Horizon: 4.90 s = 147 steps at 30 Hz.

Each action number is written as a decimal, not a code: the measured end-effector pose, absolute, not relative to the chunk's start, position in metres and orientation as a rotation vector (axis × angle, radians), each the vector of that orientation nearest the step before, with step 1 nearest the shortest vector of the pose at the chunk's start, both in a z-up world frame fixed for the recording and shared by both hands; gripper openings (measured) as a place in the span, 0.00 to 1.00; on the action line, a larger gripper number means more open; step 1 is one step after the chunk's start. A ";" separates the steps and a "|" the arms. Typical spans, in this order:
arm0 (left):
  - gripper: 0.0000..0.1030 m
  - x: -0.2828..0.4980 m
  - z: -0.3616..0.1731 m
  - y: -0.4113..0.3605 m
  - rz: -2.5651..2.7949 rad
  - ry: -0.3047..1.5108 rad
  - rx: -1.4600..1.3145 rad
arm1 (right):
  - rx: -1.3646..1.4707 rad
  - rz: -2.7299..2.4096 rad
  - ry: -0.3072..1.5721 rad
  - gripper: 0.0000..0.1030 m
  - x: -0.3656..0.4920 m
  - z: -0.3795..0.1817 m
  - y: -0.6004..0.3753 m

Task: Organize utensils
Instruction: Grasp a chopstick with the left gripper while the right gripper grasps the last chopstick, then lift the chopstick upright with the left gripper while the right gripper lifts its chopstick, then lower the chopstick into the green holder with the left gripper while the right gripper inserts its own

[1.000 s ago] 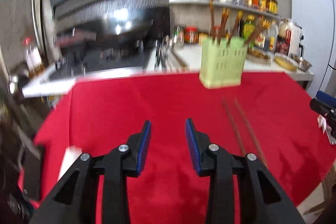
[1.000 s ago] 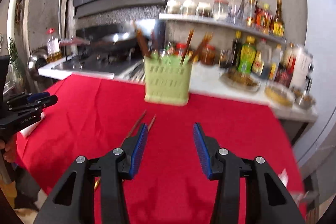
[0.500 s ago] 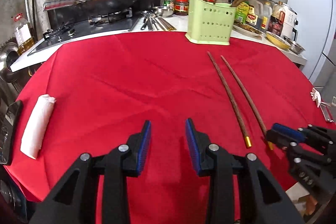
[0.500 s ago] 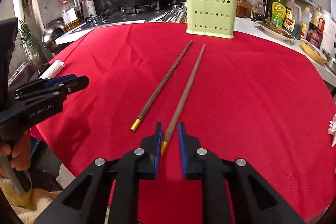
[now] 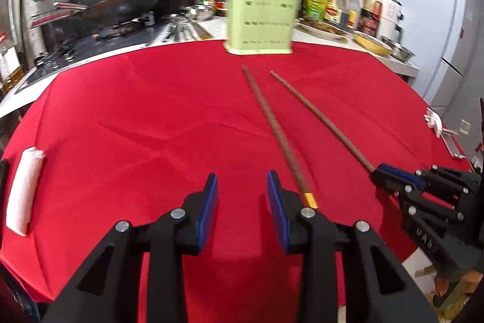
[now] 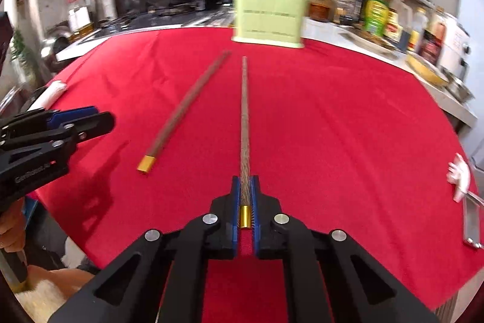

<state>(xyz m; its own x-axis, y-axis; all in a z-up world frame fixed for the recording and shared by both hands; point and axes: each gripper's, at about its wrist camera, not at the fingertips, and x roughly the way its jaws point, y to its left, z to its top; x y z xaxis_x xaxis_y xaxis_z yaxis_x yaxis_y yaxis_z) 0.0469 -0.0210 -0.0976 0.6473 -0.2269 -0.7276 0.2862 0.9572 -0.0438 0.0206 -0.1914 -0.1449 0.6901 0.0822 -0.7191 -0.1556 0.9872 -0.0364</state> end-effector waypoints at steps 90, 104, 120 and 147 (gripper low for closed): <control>0.07 0.033 0.033 0.004 -0.307 0.456 0.053 | -0.025 0.086 0.287 0.07 -0.022 0.038 -0.239; 0.07 0.080 0.051 -0.017 -0.385 0.506 0.063 | -0.056 0.045 0.271 0.08 0.033 0.036 -0.240; 0.07 0.101 0.067 -0.013 -0.370 0.505 0.094 | -0.058 0.052 0.276 0.08 0.051 0.038 -0.241; 0.06 0.107 -0.016 -0.025 -0.358 0.648 0.124 | -0.137 0.056 0.447 0.07 0.058 -0.045 -0.229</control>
